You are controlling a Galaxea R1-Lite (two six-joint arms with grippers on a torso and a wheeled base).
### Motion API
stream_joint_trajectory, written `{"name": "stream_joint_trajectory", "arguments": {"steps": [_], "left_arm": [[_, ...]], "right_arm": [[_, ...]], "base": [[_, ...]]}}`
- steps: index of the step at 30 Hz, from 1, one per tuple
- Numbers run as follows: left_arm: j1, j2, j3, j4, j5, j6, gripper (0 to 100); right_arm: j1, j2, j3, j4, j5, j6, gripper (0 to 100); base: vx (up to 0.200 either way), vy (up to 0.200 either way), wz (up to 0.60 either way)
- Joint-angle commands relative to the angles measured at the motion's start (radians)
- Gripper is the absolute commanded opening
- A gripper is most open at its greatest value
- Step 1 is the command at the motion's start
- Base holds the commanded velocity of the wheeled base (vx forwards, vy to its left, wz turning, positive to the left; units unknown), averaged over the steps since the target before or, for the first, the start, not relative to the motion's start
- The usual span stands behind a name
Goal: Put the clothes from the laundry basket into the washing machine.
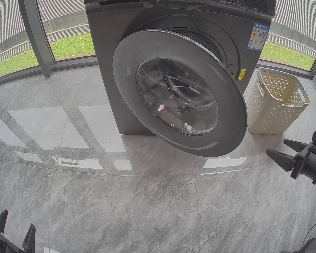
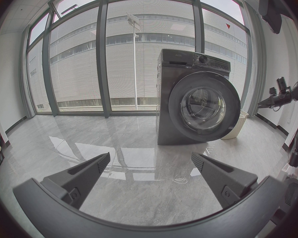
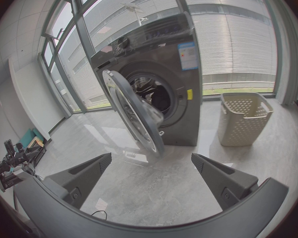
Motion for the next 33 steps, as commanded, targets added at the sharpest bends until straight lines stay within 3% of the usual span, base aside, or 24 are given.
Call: {"name": "stream_joint_trajectory", "arguments": {"steps": [1,10,14,15,16,17,20,25,33], "left_arm": [[0.001,-0.008,0.016,0.000,-0.003,-0.005,100],[0.000,-0.008,0.016,0.000,-0.005,-0.007,100],[0.001,-0.008,0.016,0.000,-0.003,-0.005,100],[0.001,-0.008,0.016,0.000,-0.003,-0.005,100],[0.001,-0.008,0.016,0.000,-0.003,-0.005,100],[0.001,-0.008,0.016,0.000,-0.003,-0.005,100],[0.001,-0.008,0.016,0.000,-0.003,-0.004,100],[0.001,-0.008,0.016,-0.001,-0.003,-0.004,100],[0.001,-0.008,0.016,-0.001,-0.002,-0.004,100]], "right_arm": [[0.100,0.253,-0.107,-0.067,-0.023,0.006,100],[0.126,0.357,-0.213,-0.070,-0.088,0.012,100],[0.104,0.383,-0.268,-0.072,-0.137,0.041,100],[0.077,0.380,-0.291,-0.082,-0.167,0.049,100],[0.077,0.380,-0.291,-0.082,-0.167,0.049,100],[0.031,0.374,-0.305,-0.088,-0.166,0.048,100],[0.001,0.349,-0.291,-0.084,-0.166,0.041,100],[0.015,0.318,-0.222,-0.079,-0.164,0.038,100],[0.097,0.315,-0.135,-0.088,-0.164,0.037,100]], "base": [[0.200,0.000,0.00],[0.200,0.000,0.00],[0.100,0.000,0.00],[0.000,0.000,0.00],[0.000,0.000,0.00],[0.000,0.000,0.00],[0.000,0.000,0.00],[0.000,0.000,0.00],[0.000,-0.150,0.00]]}}
